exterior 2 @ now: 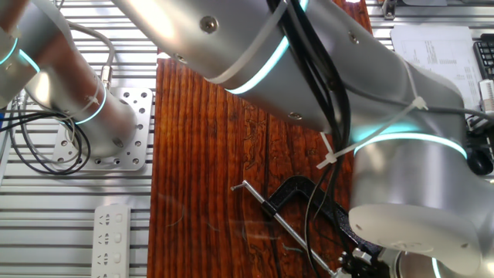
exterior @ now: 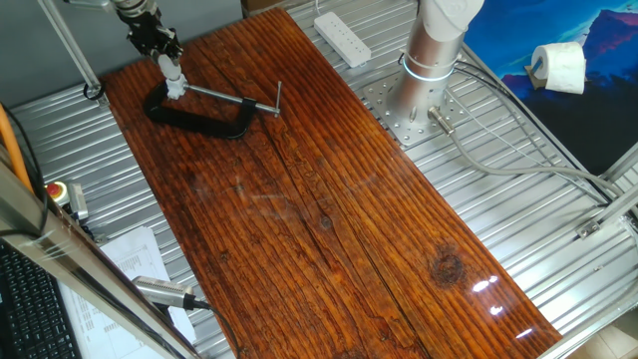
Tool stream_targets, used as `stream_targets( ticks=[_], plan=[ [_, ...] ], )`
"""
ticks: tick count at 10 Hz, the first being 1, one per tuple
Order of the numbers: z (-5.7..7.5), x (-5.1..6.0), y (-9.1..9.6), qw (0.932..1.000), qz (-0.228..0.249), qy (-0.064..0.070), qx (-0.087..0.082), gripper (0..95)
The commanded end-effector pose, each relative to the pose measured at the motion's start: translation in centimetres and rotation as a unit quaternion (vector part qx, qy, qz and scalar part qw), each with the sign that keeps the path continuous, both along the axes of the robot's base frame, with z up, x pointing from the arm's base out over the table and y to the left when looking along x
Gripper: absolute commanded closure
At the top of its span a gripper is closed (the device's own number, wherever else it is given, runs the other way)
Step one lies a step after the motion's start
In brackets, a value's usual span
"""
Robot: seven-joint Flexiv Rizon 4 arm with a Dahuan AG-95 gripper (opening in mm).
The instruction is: Take out the light bulb by rotating it
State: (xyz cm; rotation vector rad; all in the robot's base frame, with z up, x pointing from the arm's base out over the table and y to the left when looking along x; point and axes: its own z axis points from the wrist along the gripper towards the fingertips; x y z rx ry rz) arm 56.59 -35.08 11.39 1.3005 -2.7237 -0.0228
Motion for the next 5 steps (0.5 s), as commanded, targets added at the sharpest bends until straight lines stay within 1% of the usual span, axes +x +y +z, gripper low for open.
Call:
stream_targets(
  ticks=[1, 3, 4, 5],
  plan=[
    [-0.04, 0.06, -0.05, 1.0000, 0.002, 0.002, 0.000, 76.0],
    [-0.03, 0.05, -0.05, 0.9999, 0.012, 0.002, 0.000, 76.0],
    [-0.06, -0.01, -0.06, 0.9996, 0.025, 0.008, 0.002, 76.0],
    [-0.07, -0.05, -0.07, 0.9989, 0.046, 0.009, 0.004, 76.0]
  ],
)
